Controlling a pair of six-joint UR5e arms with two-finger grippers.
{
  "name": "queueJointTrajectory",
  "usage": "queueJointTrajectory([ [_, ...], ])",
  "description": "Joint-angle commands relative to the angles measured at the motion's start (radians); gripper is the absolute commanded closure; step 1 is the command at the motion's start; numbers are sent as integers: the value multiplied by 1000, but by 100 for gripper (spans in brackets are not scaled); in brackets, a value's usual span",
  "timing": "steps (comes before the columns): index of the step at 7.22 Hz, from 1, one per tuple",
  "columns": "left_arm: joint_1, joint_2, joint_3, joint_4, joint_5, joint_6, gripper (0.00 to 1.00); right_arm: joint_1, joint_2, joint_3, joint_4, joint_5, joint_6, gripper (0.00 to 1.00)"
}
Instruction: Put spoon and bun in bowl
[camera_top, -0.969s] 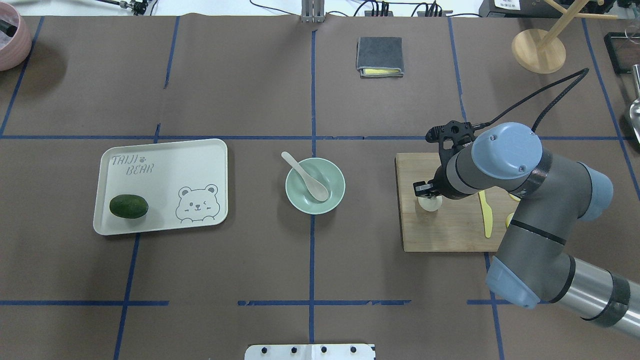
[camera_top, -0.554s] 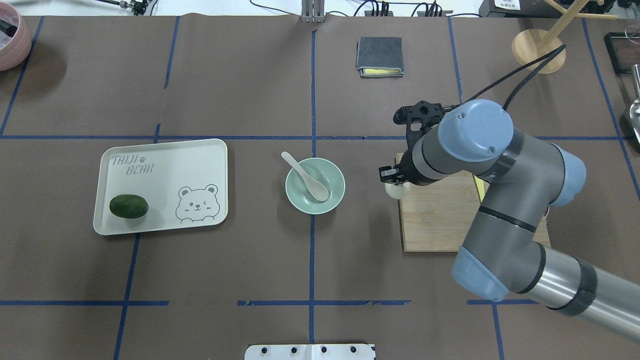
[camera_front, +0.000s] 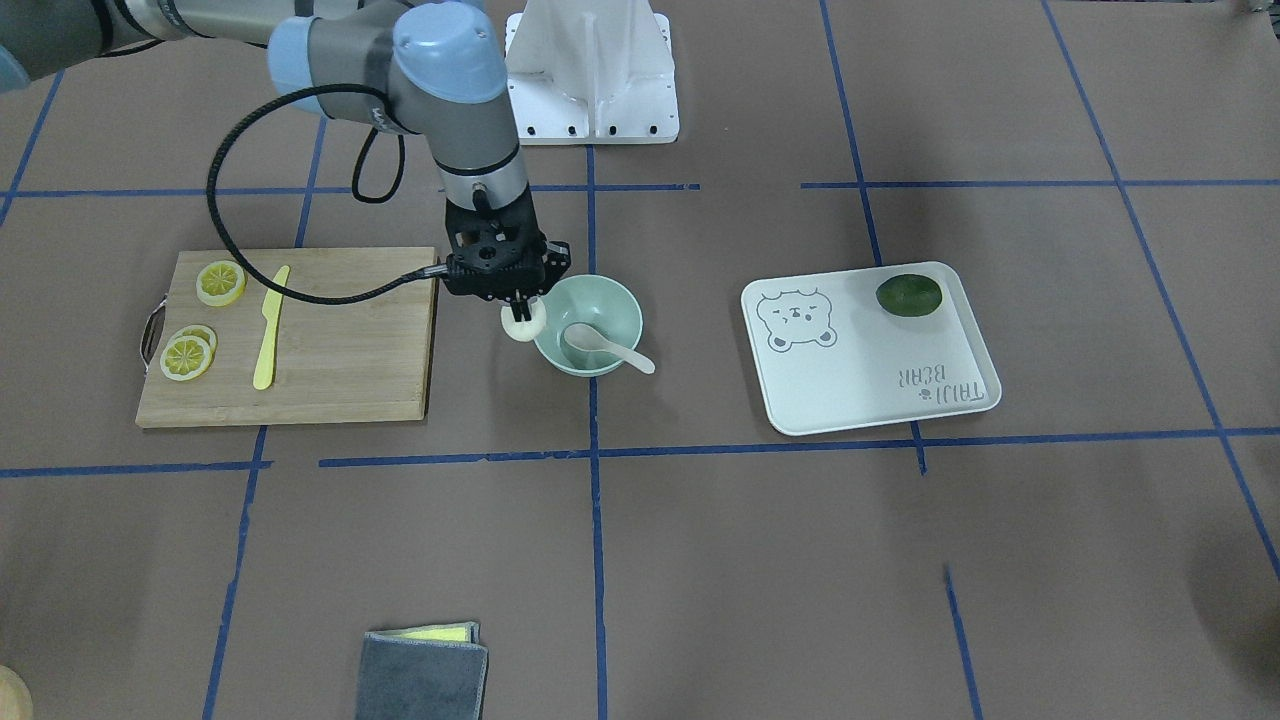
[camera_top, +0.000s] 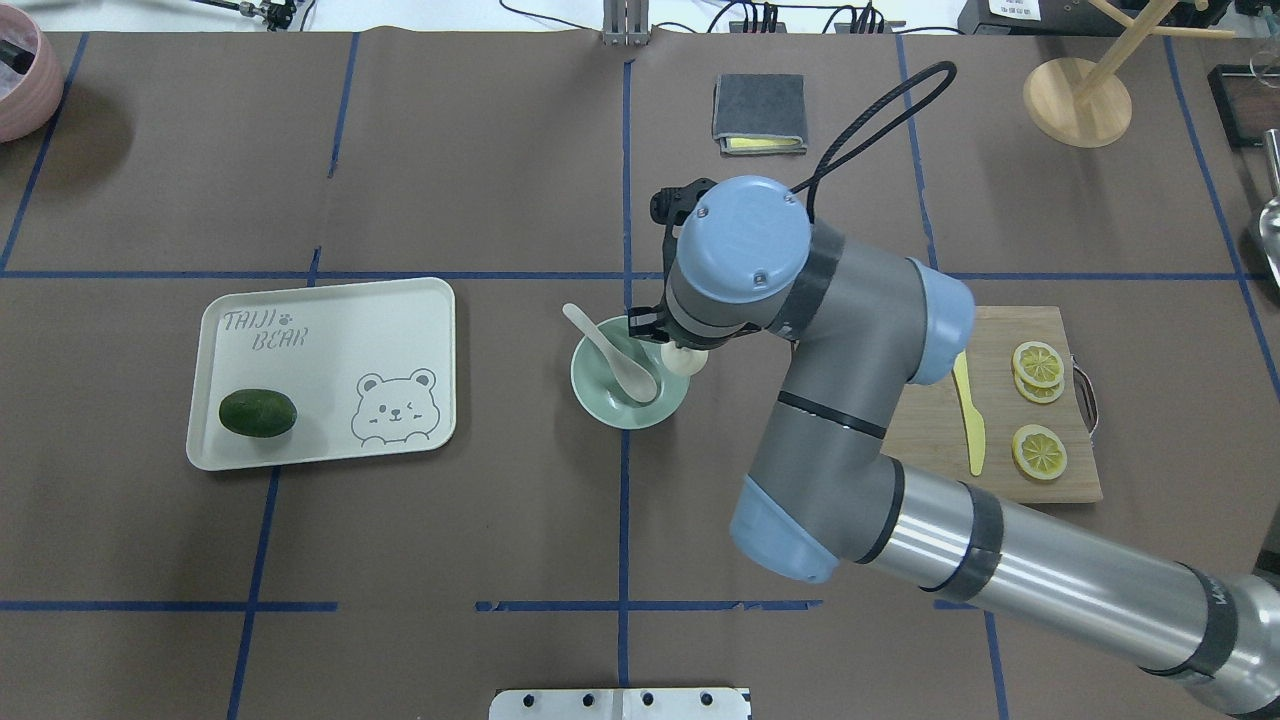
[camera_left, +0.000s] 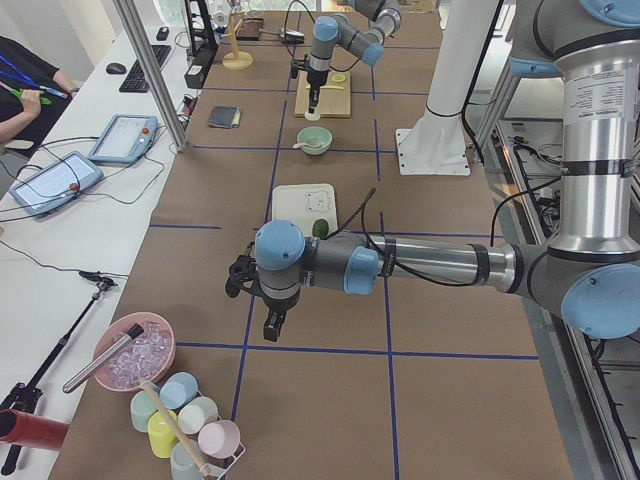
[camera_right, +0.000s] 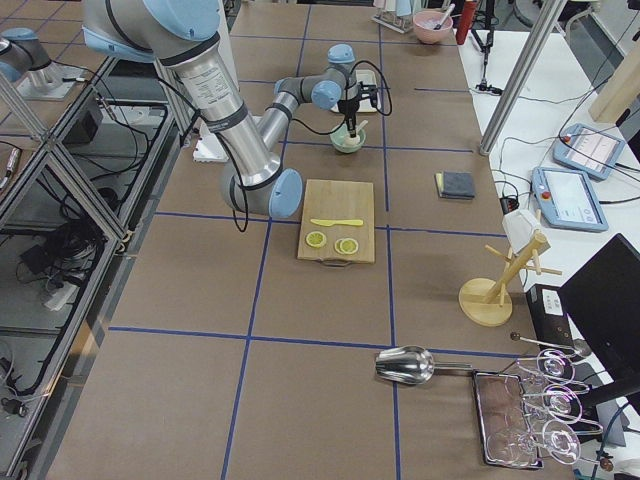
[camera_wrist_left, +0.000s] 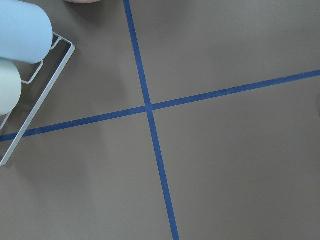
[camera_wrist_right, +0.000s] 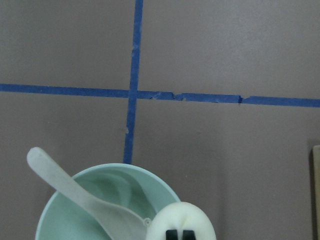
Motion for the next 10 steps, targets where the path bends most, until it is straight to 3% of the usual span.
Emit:
queueJointTrajectory([
  [1,0,0,1,0,0,0,0,-39,45,-46,0,-43,48,100],
  [5,1,0,3,0,-2,0,0,-62,85,-127,5,-83,62,100],
  [6,1,0,3,0,-2,0,0,-67,84,-129,6,-83,62,64],
  [7,3,0,3,0,-3,0,0,-67,85,-129,6,-83,79,38],
  [8,3,0,3,0,-3,0,0,-67,84,-129,6,-83,96,25],
  [10,3,0,4,0,-5,0,0,-61,81,-120,57,-74,96,14],
])
